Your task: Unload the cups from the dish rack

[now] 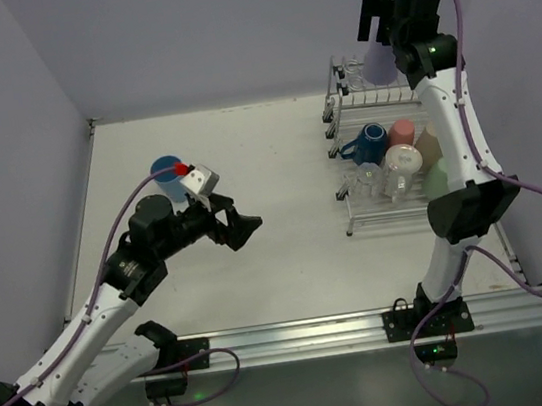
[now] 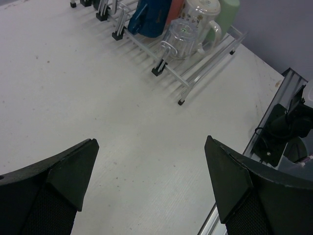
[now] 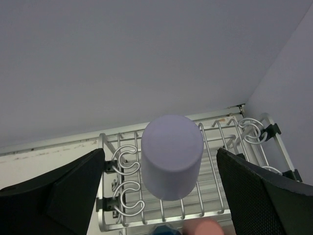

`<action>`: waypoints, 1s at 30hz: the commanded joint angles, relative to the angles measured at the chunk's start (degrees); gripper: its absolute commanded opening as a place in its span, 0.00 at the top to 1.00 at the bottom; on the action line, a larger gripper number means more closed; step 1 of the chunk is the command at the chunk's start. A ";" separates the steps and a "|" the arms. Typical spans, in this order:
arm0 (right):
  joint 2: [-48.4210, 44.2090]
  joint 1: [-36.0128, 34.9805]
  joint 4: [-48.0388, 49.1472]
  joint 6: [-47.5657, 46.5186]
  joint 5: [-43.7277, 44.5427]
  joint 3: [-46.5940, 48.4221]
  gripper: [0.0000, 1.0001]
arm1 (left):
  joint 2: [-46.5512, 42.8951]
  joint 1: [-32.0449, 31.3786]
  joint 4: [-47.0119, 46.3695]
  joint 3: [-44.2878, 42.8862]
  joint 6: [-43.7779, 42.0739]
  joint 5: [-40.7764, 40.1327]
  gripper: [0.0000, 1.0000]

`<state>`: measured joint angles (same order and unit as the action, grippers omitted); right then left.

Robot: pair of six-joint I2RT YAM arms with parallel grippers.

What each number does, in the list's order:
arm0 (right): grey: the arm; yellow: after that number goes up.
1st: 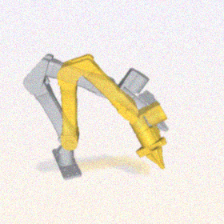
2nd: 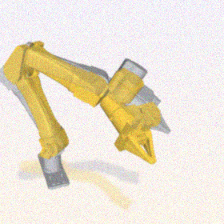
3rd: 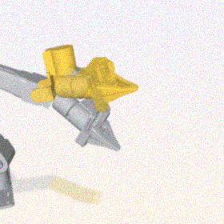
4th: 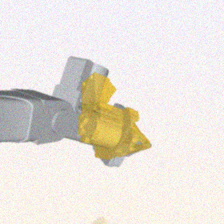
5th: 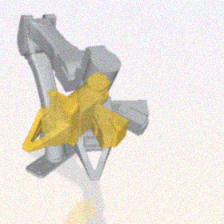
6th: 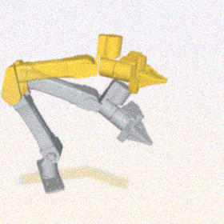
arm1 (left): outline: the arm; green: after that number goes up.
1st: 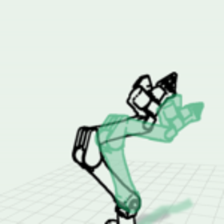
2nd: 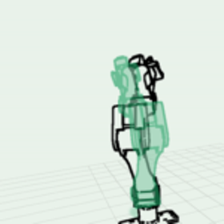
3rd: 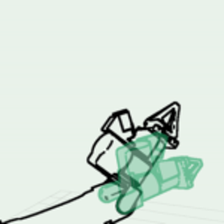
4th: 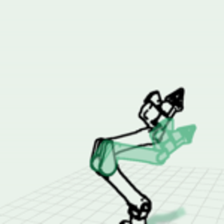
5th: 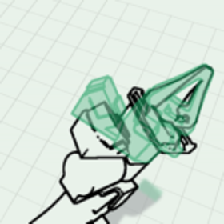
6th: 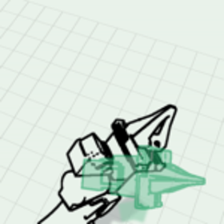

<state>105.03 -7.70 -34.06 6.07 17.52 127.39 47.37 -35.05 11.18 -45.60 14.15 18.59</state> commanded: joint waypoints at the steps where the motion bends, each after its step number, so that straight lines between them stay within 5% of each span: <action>1: 2.89 0.85 -2.85 -2.90 0.76 4.88 0.01 | 0.78 -0.72 -2.39 0.34 -1.41 -0.04 0.00; 16: 10.37 3.93 0.75 -2.29 -3.81 5.50 0.03 | 4.83 -0.72 -2.39 -0.01 -2.02 -0.92 0.00; 20: 10.72 3.93 1.72 -2.46 -4.07 5.32 0.26 | 5.01 -0.72 -2.39 -0.10 -2.29 -1.27 0.00; 21: 10.54 3.93 1.81 -2.46 -4.07 5.15 0.47 | 5.01 -0.64 -2.39 -0.10 -2.20 -1.71 0.00; 22: 10.28 3.84 2.16 -2.37 -4.16 4.62 0.53 | 5.01 -0.64 -2.30 -0.10 -2.20 -1.89 0.00; 25: 7.21 3.93 4.88 -2.11 -3.90 1.55 0.65 | 5.18 -0.64 -2.39 -0.27 -1.85 -2.33 0.00; 30: -1.91 3.84 9.01 -1.59 -4.07 -1.53 0.66 | 6.50 -0.55 -2.39 -3.08 1.22 0.03 0.00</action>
<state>112.27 -3.95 -30.00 4.49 13.93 126.13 53.30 -35.53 11.16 -45.52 13.37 16.97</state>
